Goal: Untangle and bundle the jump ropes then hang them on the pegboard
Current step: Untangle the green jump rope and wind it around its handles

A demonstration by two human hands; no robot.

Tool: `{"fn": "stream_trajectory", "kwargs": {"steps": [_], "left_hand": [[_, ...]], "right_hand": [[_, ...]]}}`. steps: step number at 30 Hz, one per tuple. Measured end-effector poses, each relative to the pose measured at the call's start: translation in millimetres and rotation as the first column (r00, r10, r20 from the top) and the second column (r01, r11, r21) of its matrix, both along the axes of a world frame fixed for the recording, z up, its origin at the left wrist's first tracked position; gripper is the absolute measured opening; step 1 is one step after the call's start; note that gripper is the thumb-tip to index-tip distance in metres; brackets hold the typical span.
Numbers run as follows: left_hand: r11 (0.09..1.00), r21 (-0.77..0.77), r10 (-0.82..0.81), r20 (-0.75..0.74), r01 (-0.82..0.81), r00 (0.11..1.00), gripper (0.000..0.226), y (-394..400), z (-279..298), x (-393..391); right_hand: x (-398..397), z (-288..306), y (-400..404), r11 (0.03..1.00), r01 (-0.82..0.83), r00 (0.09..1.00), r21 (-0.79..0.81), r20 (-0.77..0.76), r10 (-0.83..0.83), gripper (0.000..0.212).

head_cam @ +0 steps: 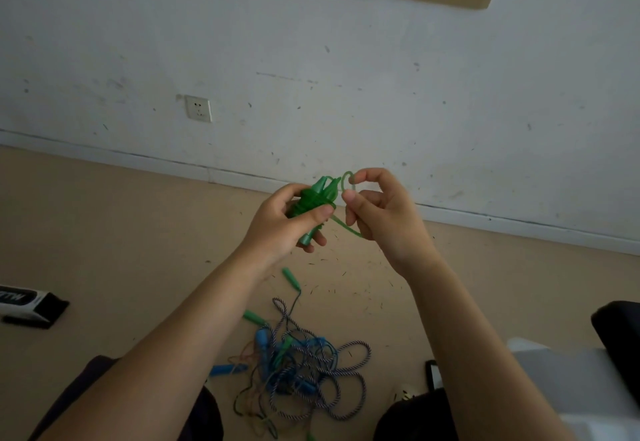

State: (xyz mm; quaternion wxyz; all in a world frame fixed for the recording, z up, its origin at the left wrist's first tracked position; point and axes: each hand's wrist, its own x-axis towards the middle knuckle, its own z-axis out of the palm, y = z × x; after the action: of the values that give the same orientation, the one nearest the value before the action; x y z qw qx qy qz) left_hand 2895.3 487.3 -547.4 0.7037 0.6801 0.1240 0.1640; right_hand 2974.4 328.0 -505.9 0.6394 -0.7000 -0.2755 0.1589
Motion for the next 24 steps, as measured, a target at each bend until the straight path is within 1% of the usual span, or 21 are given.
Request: {"fn": "stream_trajectory", "kwargs": {"steps": [2, 4, 7, 9, 11, 13, 14, 15, 16, 17, 19, 21, 22, 24], "left_hand": [[1.000, -0.012, -0.003, 0.002, 0.003, 1.000, 0.029, 0.4, -0.1, 0.1], [0.999, -0.032, 0.006, 0.003, -0.006, 1.000, 0.031, 1.5, -0.1, 0.3], [0.998, -0.058, 0.024, 0.001, -0.024, 1.000, 0.032, 5.0, 0.5, 0.6], [0.998, -0.043, 0.038, -0.001, -0.038, 0.999, 0.029, 6.3, 0.0, 0.7], [0.998, 0.026, 0.063, -0.013, -0.063, 0.998, 0.029, 5.6, -1.2, 0.8], [0.984, 0.151, 0.104, -0.028, -0.099, 0.994, 0.033, 6.1, -3.0, 1.1], [0.968, 0.228, 0.117, -0.042, -0.104, 0.992, 0.036, 7.6, -3.6, 0.9], [0.950, 0.302, 0.102, -0.073, -0.076, 0.992, 0.038, 9.7, -3.9, 0.3], [0.934, 0.356, 0.051, -0.130, -0.001, 0.990, 0.041, 11.7, -3.8, -0.7], [0.920, 0.377, -0.032, -0.206, 0.109, 0.978, 0.044, 13.0, -3.5, -1.8], [0.881, 0.349, -0.202, -0.335, 0.320, 0.921, 0.044, 12.2, -2.6, -3.1], [0.831, 0.353, -0.284, -0.397, 0.431, 0.873, 0.039, 8.4, -3.0, -3.0], [0.791, 0.383, -0.299, -0.439, 0.477, 0.848, 0.038, 5.3, -4.5, -2.6], [0.679, 0.435, -0.326, -0.543, 0.592, 0.774, 0.042, -2.7, -10.0, -3.7]], "right_hand": [[-1.3, 0.7, 1.0, 1.000, 0.012, 1.000, 0.007, 0.024, -0.012, 0.013], [-3.2, 1.2, 2.0, 0.999, 0.011, 0.999, 0.036, 0.029, -0.012, 0.018], [-4.1, 1.5, 1.8, 0.997, -0.009, 1.000, 0.075, 0.009, 0.009, 0.024], [-3.2, 0.3, 1.4, 0.996, -0.017, 1.000, 0.082, -0.020, 0.019, 0.030], [-2.3, -1.8, 1.2, 0.996, -0.030, 0.998, 0.086, -0.053, 0.034, 0.032], [-1.5, -3.0, 0.5, 0.990, -0.063, 0.992, 0.129, -0.099, 0.076, 0.028], [-0.5, -3.1, -0.3, 0.981, -0.082, 0.986, 0.175, -0.130, 0.106, 0.025], [1.0, -2.7, -1.9, 0.968, -0.100, 0.977, 0.231, -0.161, 0.139, 0.023], [2.7, -2.5, -3.5, 0.953, -0.111, 0.968, 0.282, -0.185, 0.167, 0.022], [4.3, -2.5, -4.9, 0.942, -0.114, 0.962, 0.316, -0.200, 0.184, 0.021], [5.1, -3.7, -5.5, 0.936, -0.114, 0.958, 0.333, -0.213, 0.192, 0.020], [3.1, -4.1, -1.9, 0.936, -0.117, 0.953, 0.331, -0.229, 0.200, 0.019], [2.4, -4.1, 0.1, 0.930, -0.119, 0.946, 0.346, -0.244, 0.212, 0.020], [3.4, -1.9, 3.0, 0.904, -0.122, 0.929, 0.410, -0.274, 0.250, 0.023]]}}
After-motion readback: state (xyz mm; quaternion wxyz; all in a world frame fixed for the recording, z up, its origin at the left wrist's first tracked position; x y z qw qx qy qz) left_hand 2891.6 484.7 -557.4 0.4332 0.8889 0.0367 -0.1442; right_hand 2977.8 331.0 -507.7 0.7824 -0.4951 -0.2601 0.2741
